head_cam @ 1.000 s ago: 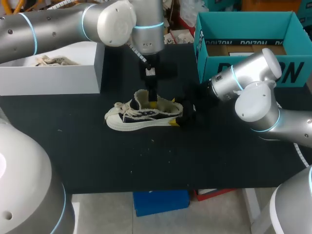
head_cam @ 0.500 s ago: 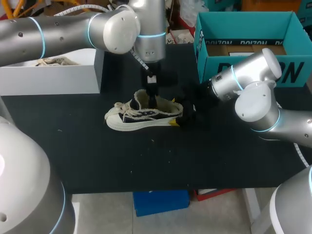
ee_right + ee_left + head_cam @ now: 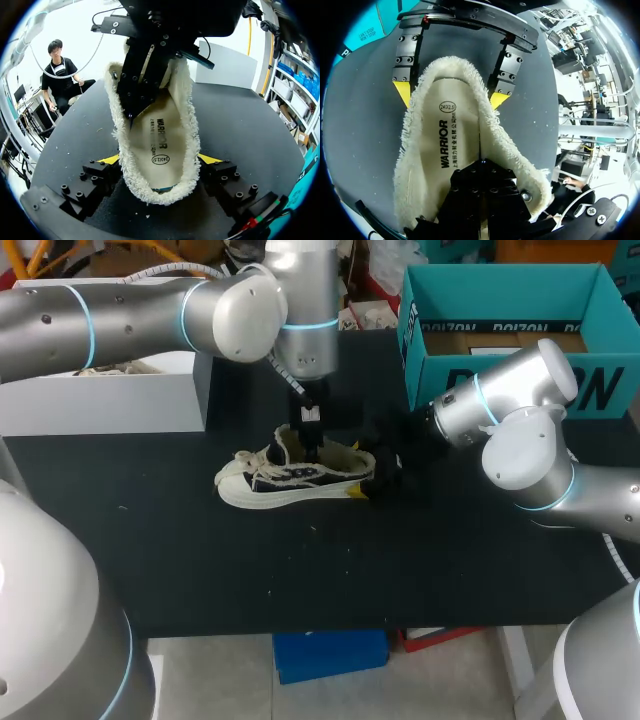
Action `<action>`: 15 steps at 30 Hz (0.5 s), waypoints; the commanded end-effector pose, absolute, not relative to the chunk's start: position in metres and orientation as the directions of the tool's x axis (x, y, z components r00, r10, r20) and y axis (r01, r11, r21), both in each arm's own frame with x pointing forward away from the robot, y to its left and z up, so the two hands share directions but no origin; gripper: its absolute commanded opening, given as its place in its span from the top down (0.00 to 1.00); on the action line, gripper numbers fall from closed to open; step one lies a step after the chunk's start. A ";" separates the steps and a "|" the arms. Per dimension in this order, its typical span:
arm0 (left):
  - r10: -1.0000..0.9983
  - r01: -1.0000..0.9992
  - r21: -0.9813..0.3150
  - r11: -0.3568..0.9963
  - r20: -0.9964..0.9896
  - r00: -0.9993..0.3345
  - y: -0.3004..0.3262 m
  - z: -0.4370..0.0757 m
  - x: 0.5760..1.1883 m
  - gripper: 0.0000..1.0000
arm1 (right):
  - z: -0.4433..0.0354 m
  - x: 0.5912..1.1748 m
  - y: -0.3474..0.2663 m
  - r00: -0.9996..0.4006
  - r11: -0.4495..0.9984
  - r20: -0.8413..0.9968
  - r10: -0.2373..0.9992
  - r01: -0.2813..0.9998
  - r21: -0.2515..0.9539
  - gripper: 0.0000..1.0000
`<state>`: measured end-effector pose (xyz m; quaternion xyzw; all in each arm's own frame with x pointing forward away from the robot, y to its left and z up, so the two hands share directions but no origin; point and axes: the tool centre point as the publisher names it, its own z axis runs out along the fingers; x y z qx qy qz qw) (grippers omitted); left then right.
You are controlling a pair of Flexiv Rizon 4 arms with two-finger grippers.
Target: Take the shoe out of the shoebox, open the shoe tongue, remove and reinsert the insole, then place the shoe into the shoebox
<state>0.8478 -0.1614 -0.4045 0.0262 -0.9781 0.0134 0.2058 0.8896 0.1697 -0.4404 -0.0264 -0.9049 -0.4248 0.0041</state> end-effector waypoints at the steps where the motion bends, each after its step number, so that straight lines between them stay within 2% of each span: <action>1: -0.048 -0.058 -0.013 0.998 0.402 -0.914 -0.162 -0.410 0.845 1.00 | -0.442 0.890 0.170 -0.999 0.638 0.031 0.045 0.052 0.768 1.00; 15: -0.083 -0.083 0.015 0.996 0.361 -0.929 -0.168 -0.428 0.837 1.00 | -0.442 0.890 0.170 -0.999 0.638 0.031 0.045 0.052 0.768 1.00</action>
